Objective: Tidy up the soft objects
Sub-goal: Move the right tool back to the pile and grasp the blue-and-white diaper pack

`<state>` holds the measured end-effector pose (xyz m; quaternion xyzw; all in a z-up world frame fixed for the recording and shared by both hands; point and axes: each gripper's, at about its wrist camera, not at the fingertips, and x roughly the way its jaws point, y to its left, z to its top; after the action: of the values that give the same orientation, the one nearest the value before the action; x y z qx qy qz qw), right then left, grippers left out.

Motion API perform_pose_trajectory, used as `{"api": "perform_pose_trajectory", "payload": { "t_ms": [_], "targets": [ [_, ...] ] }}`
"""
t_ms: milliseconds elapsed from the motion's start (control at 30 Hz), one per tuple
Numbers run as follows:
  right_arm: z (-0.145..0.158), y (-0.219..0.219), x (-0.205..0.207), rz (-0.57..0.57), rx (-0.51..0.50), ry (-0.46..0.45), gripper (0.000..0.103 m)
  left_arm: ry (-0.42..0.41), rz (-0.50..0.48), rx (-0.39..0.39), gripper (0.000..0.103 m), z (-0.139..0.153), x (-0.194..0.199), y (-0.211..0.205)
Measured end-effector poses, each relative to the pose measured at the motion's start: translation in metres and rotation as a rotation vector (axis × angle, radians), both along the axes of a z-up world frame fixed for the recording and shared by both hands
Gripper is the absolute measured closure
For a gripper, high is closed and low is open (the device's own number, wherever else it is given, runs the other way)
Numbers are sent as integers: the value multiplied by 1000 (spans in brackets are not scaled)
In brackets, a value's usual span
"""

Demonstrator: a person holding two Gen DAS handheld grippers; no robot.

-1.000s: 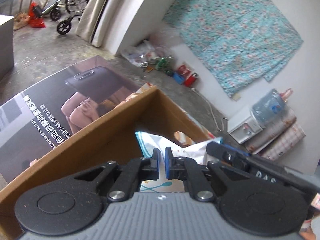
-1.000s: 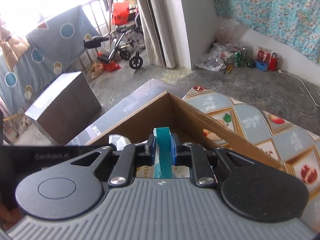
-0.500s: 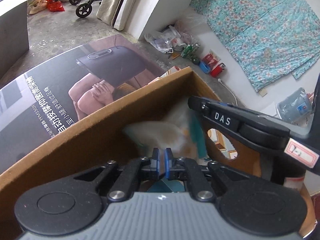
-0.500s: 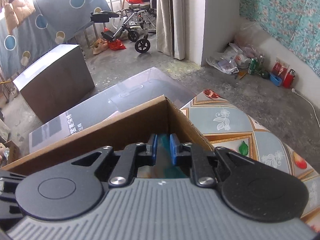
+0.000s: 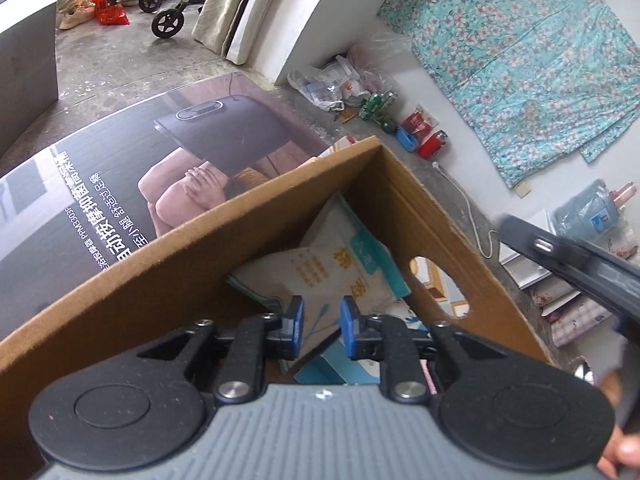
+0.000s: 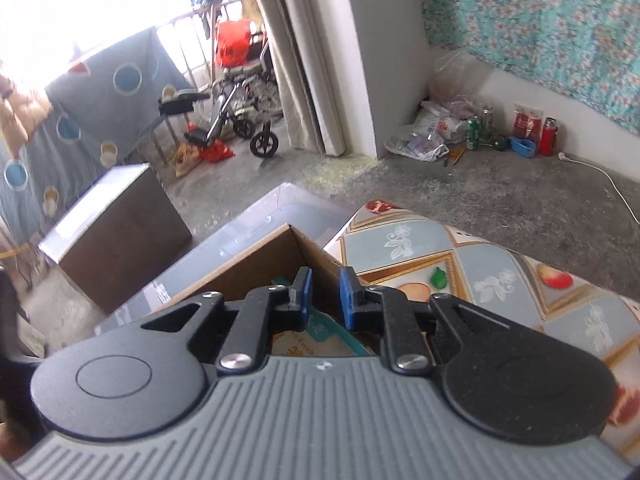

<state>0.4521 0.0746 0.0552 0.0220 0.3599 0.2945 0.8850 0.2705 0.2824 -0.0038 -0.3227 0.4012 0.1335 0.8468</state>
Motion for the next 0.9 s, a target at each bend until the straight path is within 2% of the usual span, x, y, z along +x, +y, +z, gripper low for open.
{"api": "perform_pose_trajectory", "payload": {
  "t_ms": [100, 167, 233, 367, 467, 633, 733, 900],
  "targets": [
    [23, -47, -34, -53, 33, 7, 76, -11, -35, -14, 75, 10, -9, -7],
    [36, -85, -66, -95, 32, 2, 67, -41, -64, -13, 63, 20, -18, -13],
    [47, -124, -101, -143, 22, 0, 58, -83, -109, 0, 57, 31, -30, -23],
    [55, -202, -176, -269, -17, 9, 51, -151, -232, 45, 48, 56, -53, -53],
    [48, -257, -233, -383, -36, 33, 51, -197, -339, 65, 40, 71, -71, -84],
    [23, -330, -326, -558, 20, 70, 50, -257, -554, 115, 30, 85, -98, -151],
    [6, -355, -367, -637, 80, 96, 50, -289, -666, 101, 27, 84, -112, -191],
    [-20, -368, -405, -704, 148, 128, 50, -302, -798, 85, 27, 72, -122, -255]
  ]
}}
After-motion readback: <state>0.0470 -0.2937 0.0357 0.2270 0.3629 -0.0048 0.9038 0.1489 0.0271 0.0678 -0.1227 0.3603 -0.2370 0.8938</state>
